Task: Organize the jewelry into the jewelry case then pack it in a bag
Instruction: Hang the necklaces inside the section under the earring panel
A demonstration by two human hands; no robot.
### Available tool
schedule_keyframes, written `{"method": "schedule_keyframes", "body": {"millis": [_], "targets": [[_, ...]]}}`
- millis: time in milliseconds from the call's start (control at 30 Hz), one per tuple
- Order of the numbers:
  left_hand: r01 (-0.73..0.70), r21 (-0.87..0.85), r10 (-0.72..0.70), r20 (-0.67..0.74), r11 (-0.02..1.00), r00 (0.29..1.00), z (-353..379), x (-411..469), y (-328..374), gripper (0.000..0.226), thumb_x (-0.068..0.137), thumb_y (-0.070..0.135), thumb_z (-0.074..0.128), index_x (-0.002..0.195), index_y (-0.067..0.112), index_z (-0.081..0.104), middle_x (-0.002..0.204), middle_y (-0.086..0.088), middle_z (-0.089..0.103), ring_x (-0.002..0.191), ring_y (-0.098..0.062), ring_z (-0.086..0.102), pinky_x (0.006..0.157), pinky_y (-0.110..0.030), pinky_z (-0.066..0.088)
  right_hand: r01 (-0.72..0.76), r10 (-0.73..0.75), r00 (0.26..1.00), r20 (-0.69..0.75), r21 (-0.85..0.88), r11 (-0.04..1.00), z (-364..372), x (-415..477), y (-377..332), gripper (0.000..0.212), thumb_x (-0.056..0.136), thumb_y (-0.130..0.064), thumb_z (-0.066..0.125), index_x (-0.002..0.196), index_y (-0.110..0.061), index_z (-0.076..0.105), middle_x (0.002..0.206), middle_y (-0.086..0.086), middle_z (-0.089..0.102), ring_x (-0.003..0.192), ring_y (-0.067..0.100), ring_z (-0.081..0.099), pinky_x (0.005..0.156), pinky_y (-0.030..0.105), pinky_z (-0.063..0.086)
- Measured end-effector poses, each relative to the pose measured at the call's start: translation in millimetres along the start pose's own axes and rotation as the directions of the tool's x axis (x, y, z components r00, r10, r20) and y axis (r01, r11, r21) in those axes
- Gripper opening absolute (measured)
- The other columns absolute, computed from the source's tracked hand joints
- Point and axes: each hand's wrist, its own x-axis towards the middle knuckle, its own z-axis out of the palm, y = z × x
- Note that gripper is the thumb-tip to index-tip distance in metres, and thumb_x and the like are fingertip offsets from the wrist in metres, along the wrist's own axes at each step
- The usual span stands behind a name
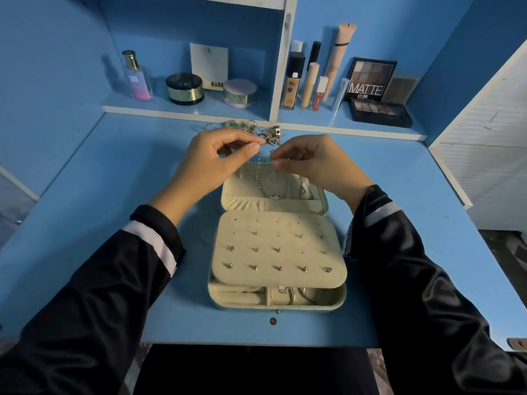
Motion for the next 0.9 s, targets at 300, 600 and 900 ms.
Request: {"method": "schedule_keyframes", "body": {"millis": [300, 600, 900], "targets": [[-0.047, 0.071, 0.051, -0.05, 0.996, 0.997, 4, 4, -2, 0.019, 0.091, 0.022, 0.069, 0.109, 0.019, 0.073, 0.097, 0.005, 0.072, 0.086, -0.013, 0.066, 0.078, -0.034, 0.055, 0.073, -0.051, 0.99, -0.134, 0.165, 0.984, 17, 7, 4, 0.011, 0.08, -0.011, 0.078, 0.089, -0.009, 0.072, 0.08, 0.004, 0.069, 0.072, 0.012, 0.06, 0.068, 0.021, 0.05], [-0.084, 0.11, 0.089, -0.042, 0.99, 0.995, 6, 2, 1, 0.024, 0.091, 0.021, 0.07, 0.113, 0.014, 0.072, 0.098, 0.003, 0.073, 0.09, -0.008, 0.065, 0.078, -0.019, 0.05, 0.105, -0.08, 0.982, -0.172, 0.144, 0.984, 28, 6, 3, 0.01, 0.082, -0.016, 0.077, 0.084, -0.006, 0.074, 0.07, 0.003, 0.068, 0.062, 0.006, 0.055, 0.059, 0.018, 0.043], [-0.073, 0.146, 0.069, 0.034, 0.987, 0.997, 0, 0, 0, 0.014, 0.091, 0.024, 0.069, 0.104, 0.027, 0.072, 0.096, 0.009, 0.072, 0.082, -0.006, 0.062, 0.071, -0.018, 0.047, 0.123, -0.101, 0.982, -0.162, 0.134, 0.983, 18, 1, 6, 0.008, 0.081, -0.014, 0.077, 0.079, -0.009, 0.072, 0.076, 0.016, 0.07, 0.067, 0.018, 0.059, 0.066, 0.034, 0.049]]}}
